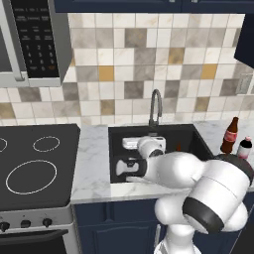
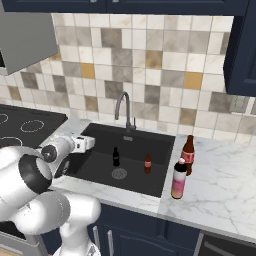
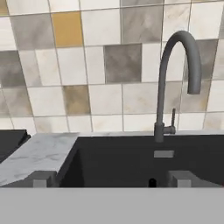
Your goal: Place the large bottle from the dining counter next to the other large bottle outside the sink, and place the small bottle from the dining counter next to the other small bottle inside the sink.
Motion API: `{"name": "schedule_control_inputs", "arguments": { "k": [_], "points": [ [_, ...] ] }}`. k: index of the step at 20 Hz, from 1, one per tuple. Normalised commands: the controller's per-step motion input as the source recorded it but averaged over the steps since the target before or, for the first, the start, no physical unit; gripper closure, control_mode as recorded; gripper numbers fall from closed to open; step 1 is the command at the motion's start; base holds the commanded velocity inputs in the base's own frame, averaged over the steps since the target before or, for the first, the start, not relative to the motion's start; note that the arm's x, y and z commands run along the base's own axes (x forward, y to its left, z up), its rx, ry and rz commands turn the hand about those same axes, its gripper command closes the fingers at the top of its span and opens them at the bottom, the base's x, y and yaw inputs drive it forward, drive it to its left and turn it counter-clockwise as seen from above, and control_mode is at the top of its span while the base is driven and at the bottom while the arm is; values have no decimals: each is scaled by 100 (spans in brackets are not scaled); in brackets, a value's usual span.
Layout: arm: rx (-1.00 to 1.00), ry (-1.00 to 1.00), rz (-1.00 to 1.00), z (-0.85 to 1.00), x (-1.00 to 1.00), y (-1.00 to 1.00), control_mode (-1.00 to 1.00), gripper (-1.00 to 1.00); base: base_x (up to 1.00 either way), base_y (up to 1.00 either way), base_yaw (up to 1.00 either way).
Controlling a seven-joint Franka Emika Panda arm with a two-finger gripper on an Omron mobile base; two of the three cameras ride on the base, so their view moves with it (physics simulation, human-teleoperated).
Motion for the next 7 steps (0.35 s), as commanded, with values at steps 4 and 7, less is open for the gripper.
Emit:
{"name": "schedule_control_inputs", "arguments": {
  "k": [4, 7],
  "points": [
    [0, -18, 0, 99, -67, 28, -100, -100, 0, 0, 0],
    [3, -10, 0, 69, -57, 24, -100, -100, 0, 0, 0]
  ]
}}
